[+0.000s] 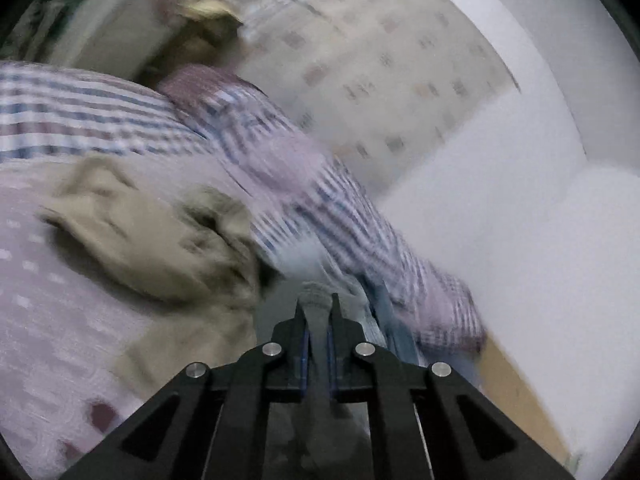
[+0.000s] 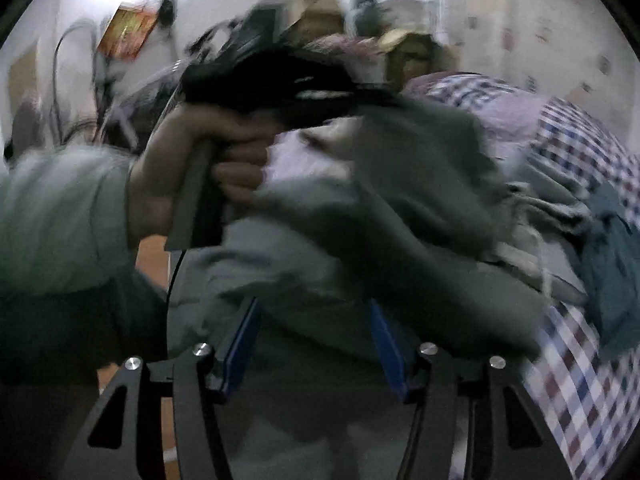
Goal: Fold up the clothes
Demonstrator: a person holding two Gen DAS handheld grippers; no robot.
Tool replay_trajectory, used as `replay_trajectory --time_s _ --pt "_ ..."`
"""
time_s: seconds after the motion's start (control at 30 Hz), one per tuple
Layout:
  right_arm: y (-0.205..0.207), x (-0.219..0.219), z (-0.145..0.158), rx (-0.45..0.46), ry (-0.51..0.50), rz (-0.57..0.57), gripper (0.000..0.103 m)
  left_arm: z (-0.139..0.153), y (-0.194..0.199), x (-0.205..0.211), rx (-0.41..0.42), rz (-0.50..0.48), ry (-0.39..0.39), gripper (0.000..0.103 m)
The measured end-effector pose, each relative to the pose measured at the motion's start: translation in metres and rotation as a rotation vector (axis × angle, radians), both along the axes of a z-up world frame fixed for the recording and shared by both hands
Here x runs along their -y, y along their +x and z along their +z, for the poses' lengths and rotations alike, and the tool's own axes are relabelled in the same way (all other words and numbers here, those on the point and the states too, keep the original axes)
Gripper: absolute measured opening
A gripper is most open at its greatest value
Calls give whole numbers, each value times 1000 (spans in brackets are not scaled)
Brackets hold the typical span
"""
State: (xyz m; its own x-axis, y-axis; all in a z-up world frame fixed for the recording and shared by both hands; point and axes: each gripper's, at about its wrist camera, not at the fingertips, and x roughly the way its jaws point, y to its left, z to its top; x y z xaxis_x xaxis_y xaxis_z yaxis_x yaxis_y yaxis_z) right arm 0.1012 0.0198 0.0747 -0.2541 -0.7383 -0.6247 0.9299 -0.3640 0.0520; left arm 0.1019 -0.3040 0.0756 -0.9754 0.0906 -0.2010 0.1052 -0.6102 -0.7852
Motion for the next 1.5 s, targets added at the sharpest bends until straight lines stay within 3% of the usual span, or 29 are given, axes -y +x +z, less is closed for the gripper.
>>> replay_trajectory --time_s 0.17,0.23,0.3,0.33,0.4,0.43,0.47,0.57,0.7,0.93,1.1,1.17,1.37,1.4,1.43,1.5 --pt "-32 -64 14 111 -158 -116 63 -28 25 64 111 211 48 6" --pt "-40 -73 14 153 -185 -118 64 -41 34 89 171 293 57 6" --pt "-33 -73 9 169 -152 -107 64 -50 35 96 217 308 78 9" --pt "-25 -73 6 171 -124 -100 64 -53 35 97 238 310 77 18" --pt "-22 -73 -9 173 -63 -91 64 -48 40 92 243 330 30 45" --pt "-20 -73 -13 175 -45 -90 64 -44 45 87 225 332 9 68" --pt "-18 -73 -17 178 -28 -91 64 -40 49 83 208 333 -12 85" --pt "-6 -77 -19 183 5 -99 64 -29 64 69 155 338 -74 87" --pt "6 -87 -26 207 19 -106 64 -27 72 44 148 238 -98 87" --pt "52 -116 -51 274 117 -196 64 -26 84 -41 126 -159 -46 87" --pt "76 -128 -69 317 208 -260 64 -25 107 -131 169 -441 -149 87" --pt "83 -130 -72 323 232 -277 62 -28 115 -164 194 -497 -206 87" --pt "97 -142 -73 319 261 -341 46 -37 136 -257 271 -641 -380 87" --pt "99 -146 -70 317 240 -345 39 -39 140 -273 284 -665 -410 87" --pt "101 -150 -67 315 219 -349 24 -40 144 -288 296 -689 -439 87" --pt "105 -160 -60 311 177 -359 9 -44 151 -320 322 -736 -498 87"
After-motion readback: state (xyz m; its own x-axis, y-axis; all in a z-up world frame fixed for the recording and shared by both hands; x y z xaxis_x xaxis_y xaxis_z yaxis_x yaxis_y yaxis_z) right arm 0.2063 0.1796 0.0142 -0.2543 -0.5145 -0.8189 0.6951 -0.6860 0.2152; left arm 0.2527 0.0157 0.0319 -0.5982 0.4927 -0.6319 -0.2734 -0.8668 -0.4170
